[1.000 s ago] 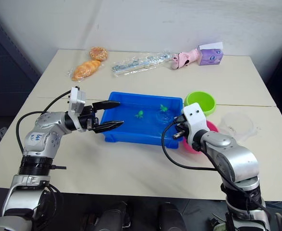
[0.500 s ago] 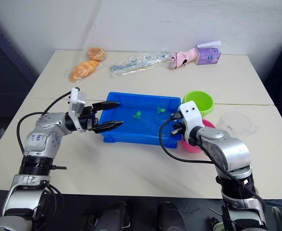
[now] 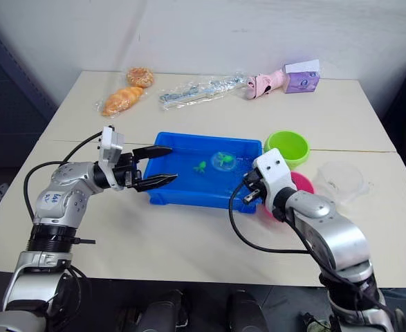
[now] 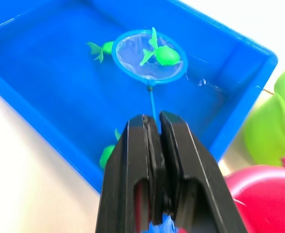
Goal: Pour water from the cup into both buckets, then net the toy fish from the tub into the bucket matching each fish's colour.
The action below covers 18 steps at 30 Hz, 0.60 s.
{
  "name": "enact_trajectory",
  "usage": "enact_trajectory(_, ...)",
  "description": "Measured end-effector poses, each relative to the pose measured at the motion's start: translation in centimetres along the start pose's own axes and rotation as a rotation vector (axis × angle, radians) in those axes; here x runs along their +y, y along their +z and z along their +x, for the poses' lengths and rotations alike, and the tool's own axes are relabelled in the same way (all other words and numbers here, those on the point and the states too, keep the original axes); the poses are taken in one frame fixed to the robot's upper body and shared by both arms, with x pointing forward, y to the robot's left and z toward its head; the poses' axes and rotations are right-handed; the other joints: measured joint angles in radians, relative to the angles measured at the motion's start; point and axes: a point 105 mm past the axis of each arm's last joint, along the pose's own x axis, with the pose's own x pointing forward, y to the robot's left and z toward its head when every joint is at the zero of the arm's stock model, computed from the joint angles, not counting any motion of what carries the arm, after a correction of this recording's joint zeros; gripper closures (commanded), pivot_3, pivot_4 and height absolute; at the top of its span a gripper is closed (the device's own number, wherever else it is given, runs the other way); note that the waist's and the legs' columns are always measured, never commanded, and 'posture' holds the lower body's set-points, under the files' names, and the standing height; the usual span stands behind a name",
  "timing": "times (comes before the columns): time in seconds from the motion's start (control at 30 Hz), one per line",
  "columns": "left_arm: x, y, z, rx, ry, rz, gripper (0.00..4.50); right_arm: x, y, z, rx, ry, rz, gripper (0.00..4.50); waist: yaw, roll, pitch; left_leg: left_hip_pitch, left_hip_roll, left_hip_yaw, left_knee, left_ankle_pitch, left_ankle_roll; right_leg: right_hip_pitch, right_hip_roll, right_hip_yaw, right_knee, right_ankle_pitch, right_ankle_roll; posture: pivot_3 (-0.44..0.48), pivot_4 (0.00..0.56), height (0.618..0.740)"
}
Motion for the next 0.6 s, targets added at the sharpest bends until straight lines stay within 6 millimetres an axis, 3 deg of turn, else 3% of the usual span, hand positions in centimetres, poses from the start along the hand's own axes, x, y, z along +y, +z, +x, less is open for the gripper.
enact_trajectory(0.23, -0.2, 0.1, 0.0, -0.005, -0.024, 0.006, 0.04, -0.7, 1.7, -3.1, -0.104, -0.029, -0.045, 4.50, -0.001, 0.000, 0.000, 0.000, 0.000, 0.000, 0.000, 0.000, 0.000, 0.000, 0.000, 0.000, 0.000, 0.000, 0.000, 0.000, 0.150, 0.740)
enact_trajectory(0.33, -0.4, 0.3, 0.4, -0.024, -0.037, 0.007, 0.04, -2.3, 2.6, -5.1, -0.136, -0.088, -0.084, 4.50, 0.002, 0.000, 0.000, 0.000, 0.000, 0.000, 0.000, 0.000, 0.000, 0.001, 0.000, 0.000, -0.001, 0.000, 0.000, 0.000, 0.150, 0.740)
enact_trajectory(0.6, -0.4, 1.1, 1.1, -0.050, -0.061, 0.024, 0.04, -7.8, 1.4, -8.2, -0.020, -0.240, -0.216, 4.50, 0.010, 0.000, 0.000, 0.001, 0.000, 0.001, 0.001, 0.000, 0.001, 0.001, 0.000, 0.000, -0.001, 0.000, 0.000, 0.000, 0.150, 0.740)
